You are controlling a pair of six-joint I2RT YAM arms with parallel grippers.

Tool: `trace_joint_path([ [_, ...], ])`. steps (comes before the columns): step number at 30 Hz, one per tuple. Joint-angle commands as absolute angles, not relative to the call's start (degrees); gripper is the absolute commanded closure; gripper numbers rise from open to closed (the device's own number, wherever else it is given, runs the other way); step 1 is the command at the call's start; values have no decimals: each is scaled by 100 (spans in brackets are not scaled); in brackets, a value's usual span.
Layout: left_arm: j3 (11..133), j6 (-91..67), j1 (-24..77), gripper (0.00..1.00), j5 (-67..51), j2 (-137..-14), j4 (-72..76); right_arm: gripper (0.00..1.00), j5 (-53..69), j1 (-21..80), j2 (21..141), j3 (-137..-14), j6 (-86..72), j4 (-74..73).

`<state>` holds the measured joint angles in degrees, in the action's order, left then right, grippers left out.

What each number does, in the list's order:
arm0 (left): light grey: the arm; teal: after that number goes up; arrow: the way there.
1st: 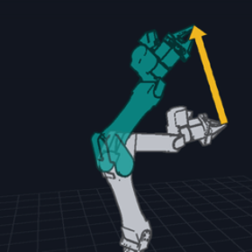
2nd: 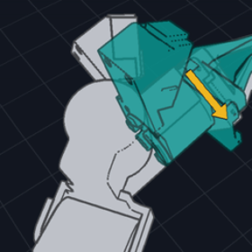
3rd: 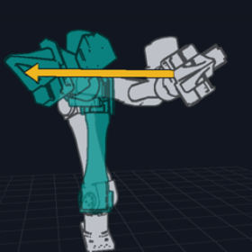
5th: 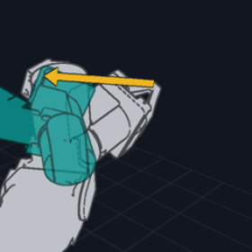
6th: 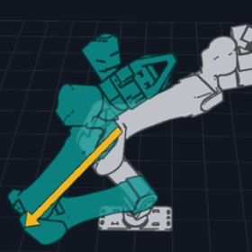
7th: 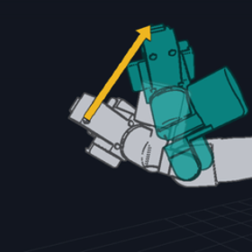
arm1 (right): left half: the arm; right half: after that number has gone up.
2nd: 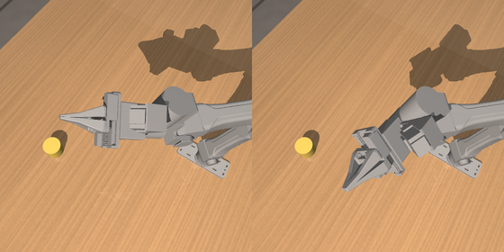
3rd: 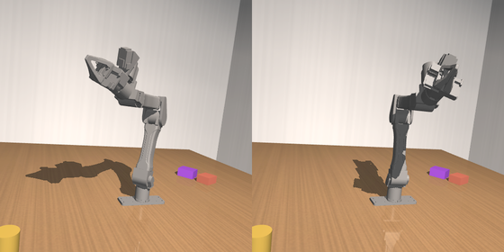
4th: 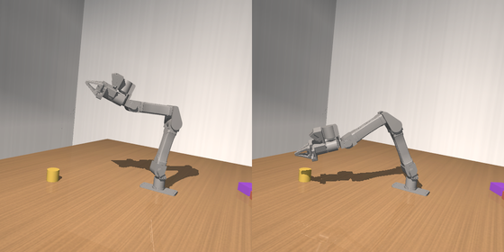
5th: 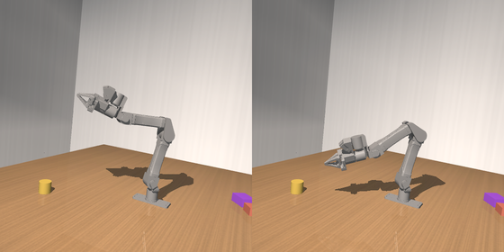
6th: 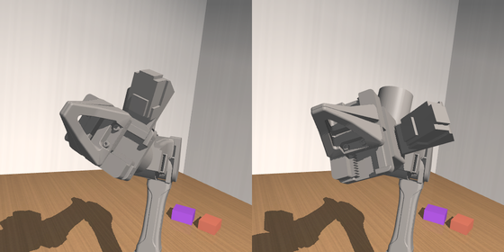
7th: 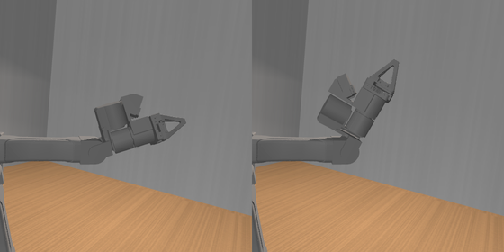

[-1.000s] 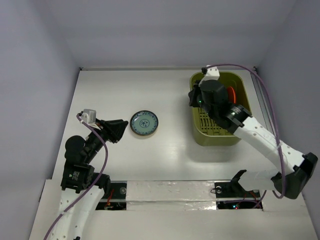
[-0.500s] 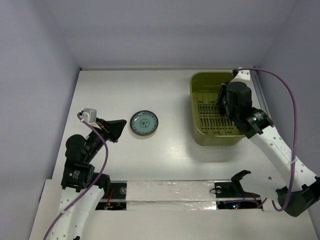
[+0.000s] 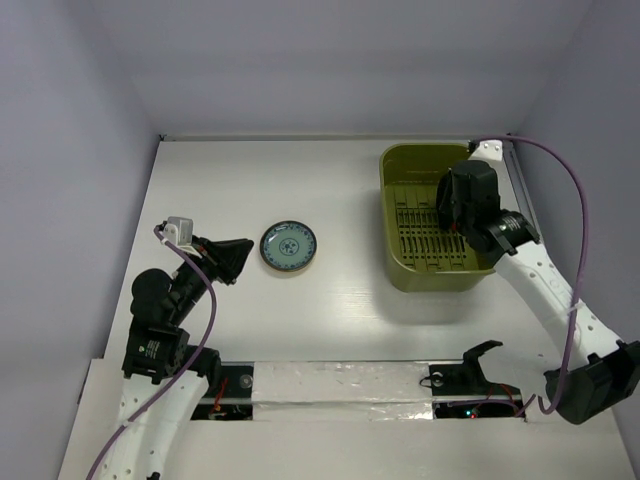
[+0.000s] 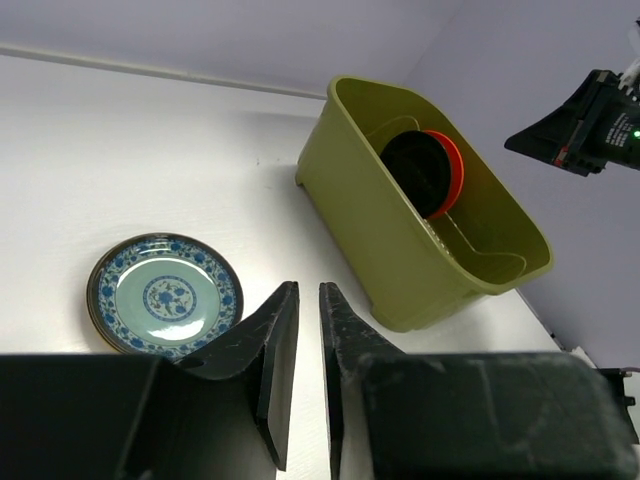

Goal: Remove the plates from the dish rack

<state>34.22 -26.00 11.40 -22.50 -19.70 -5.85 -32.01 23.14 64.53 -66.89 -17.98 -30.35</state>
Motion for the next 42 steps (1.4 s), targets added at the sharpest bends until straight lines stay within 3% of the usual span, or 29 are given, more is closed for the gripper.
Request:
trace_joint_path([
  [1, 3393, -2575, 1099, 87, -2268, -1916, -343, 80, -3585, 2206, 6591, -6715, -1661, -3119],
  [2, 3384, -2584, 1099, 84, -2268, -1899, -334, 72, -3673, 2206, 6731, -6732, -1661, -3155],
  [6, 3393, -2584, 1099, 76, -2276, -1793, -334, 69, -3849, 2066, 7266, -6873, -1661, -3261],
  [13, 3410, -2575, 1318, 71, -2189, -1653, -387, 66, -3902, 1697, 8382, -7373, -1494, -3287],
  [23, 3428, -2575, 1494, 69, -2118, -1600, -431, 67, -4061, 1529, 9008, -7690, -1362, -3261],
  [34, 3419, -2584, 1494, 69, -2109, -1600, -422, 81, -4148, 1529, 9325, -8068, -1169, -3401],
  [39, 3419, -2575, 1494, 69, -2109, -1600, -422, 97, -4210, 1529, 9282, -8130, -1151, -3542],
  [42, 3419, -2584, 1494, 69, -2118, -1600, -413, 100, -4254, 1529, 9115, -8226, -1081, -3656],
])
